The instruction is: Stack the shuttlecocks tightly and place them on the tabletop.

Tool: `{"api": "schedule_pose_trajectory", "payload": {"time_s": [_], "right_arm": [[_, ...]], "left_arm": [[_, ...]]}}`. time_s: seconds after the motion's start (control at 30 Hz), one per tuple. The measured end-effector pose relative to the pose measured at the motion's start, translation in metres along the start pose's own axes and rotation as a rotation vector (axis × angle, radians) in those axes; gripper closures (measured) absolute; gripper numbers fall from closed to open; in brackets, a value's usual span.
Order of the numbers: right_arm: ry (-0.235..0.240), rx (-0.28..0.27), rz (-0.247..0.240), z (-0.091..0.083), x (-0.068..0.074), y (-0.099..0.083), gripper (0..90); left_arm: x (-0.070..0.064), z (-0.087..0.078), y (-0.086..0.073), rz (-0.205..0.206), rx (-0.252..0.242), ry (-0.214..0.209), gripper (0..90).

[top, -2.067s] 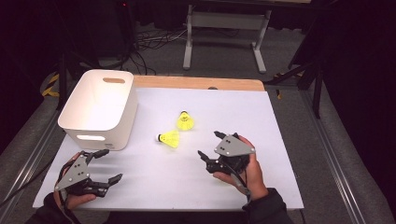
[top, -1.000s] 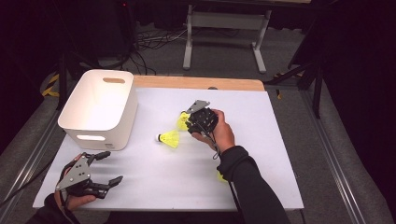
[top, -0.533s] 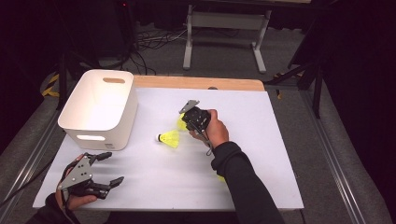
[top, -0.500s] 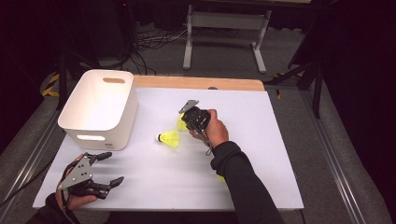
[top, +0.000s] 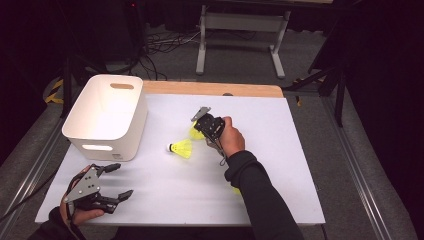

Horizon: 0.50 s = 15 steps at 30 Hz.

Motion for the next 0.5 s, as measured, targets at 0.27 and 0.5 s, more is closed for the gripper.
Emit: {"api": "schedule_pose_trajectory", "payload": {"time_s": [0.27,0.5], "right_arm": [[-0.024,0.005,-0.012,0.003,-0.002,0.001,66.2],[-0.048,0.028,-0.043,0.013,-0.003,0.001,68.2]], "left_arm": [[0.0,0.0,0.0,0.002,0.007,0.0,10.6],[0.001,0.001,-0.002,0.002,0.013,-0.008,10.6]]}}
Point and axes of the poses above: each handheld gripper's, and its own axes: z roughly forward along the jaws, y roughly out of its top, x roughly to its left, the point moved 5 cm from there along z, roughly forward along the jaws, and after that the axes turned 11 degrees about z, right-handed, at the moved point
